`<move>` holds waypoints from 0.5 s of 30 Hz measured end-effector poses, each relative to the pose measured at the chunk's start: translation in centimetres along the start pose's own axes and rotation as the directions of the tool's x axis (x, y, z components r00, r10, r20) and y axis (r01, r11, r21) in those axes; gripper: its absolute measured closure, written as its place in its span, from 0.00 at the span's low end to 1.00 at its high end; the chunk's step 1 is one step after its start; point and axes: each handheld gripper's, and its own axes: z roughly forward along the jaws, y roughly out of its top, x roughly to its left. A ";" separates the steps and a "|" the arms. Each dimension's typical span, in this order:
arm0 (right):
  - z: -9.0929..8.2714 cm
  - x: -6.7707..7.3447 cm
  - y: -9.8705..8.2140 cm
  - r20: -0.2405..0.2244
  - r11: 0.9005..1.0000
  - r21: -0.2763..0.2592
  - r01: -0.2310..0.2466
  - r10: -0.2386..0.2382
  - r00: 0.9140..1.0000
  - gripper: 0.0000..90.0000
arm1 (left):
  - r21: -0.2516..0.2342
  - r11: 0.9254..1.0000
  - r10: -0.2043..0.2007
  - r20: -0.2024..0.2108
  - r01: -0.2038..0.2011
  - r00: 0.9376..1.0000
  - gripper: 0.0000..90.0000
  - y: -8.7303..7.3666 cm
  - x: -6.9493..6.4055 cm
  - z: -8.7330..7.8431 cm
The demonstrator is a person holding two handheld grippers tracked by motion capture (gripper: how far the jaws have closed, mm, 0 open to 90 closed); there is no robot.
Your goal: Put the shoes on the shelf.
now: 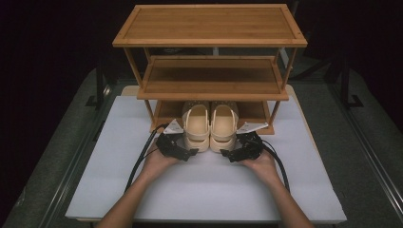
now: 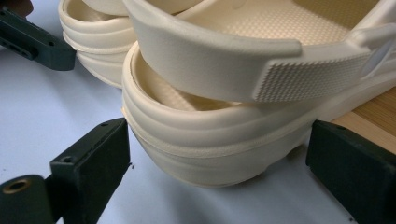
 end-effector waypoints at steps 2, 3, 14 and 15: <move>0.1 0.0 0.0 0.008 1.000 0.001 0.002 -0.002 1.000 0.07 | 0.005 1.000 0.002 0.002 -0.002 1.000 0.04 0.1 0.1 0.0; 0.0 0.0 0.1 0.007 1.000 0.005 -0.002 0.002 1.000 0.07 | 0.010 1.000 0.003 0.003 -0.003 1.000 0.04 0.2 0.1 0.1; 0.8 -1.1 1.3 0.019 1.000 0.011 -0.015 0.015 1.000 0.07 | 0.031 1.000 -0.003 0.001 0.003 1.000 0.04 1.5 1.6 0.8; 0.9 -1.3 1.5 0.018 1.000 0.009 -0.022 0.021 1.000 0.07 | 0.031 1.000 -0.002 0.000 0.002 1.000 0.04 1.7 1.8 0.8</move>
